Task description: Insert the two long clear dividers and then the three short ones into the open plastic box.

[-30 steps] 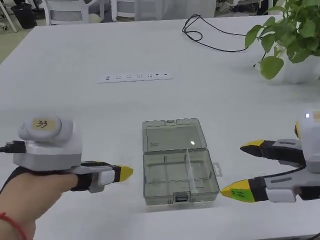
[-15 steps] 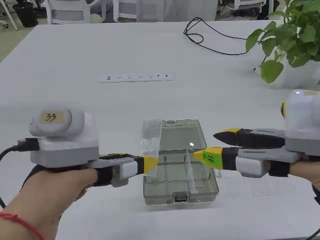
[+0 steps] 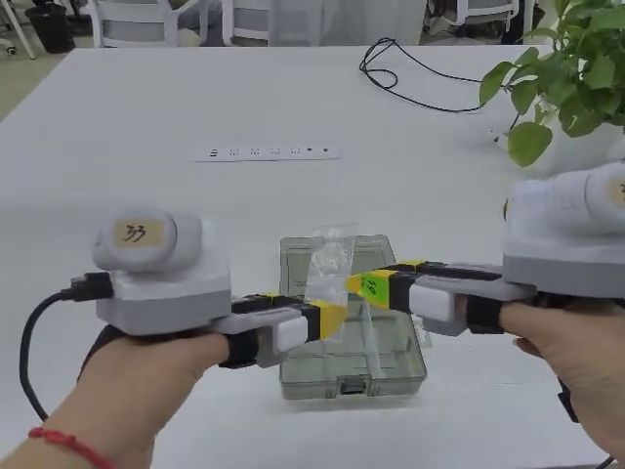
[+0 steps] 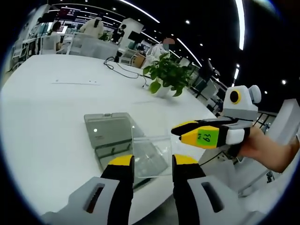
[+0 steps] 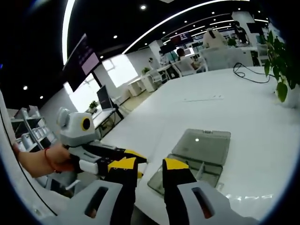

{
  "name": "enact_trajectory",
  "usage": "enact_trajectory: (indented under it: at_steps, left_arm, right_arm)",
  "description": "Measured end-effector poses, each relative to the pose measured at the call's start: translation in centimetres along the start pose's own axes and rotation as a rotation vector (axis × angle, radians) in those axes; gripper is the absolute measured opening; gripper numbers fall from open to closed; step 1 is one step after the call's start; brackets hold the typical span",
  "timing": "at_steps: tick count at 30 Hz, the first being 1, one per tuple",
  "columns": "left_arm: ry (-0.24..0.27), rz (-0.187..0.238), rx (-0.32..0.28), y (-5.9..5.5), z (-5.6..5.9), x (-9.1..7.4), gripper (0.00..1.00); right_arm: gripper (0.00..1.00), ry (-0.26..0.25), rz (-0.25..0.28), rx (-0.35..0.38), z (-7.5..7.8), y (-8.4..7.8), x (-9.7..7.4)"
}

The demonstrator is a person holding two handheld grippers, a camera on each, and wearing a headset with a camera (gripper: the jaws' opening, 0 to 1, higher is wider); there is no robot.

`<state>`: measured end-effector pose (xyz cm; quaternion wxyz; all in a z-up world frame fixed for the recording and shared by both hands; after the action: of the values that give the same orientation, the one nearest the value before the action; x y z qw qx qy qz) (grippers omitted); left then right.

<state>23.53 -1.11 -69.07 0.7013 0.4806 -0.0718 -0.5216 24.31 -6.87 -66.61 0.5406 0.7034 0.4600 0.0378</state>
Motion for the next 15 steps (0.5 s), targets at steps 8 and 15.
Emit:
enact_trajectory:
  at_steps: [8, 15]
  left_arm:
    - [-0.008, -0.001, 0.048, 0.08, 0.43, 0.28, 0.3]
    - [-0.01, -0.005, 0.062, 0.05, 0.39, 0.26, 0.3]
  right_arm:
    - [0.15, -0.019, -0.002, 0.042, -0.43, -0.33, 0.61]
    - [0.11, -0.03, -0.006, 0.071, -0.55, -0.44, 0.93]
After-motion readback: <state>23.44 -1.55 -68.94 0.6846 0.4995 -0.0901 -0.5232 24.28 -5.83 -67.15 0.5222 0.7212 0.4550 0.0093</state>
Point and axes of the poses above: the centre of the closed fingertips' face, and the gripper's own axes: x roughly forward along the fingers, z roughly to its right, y roughly out of its top, the point moved 2 cm from there along -x, roughly backward along the fingers, and after that the axes turned 6 degrees about -y, right-handed, at the moved point
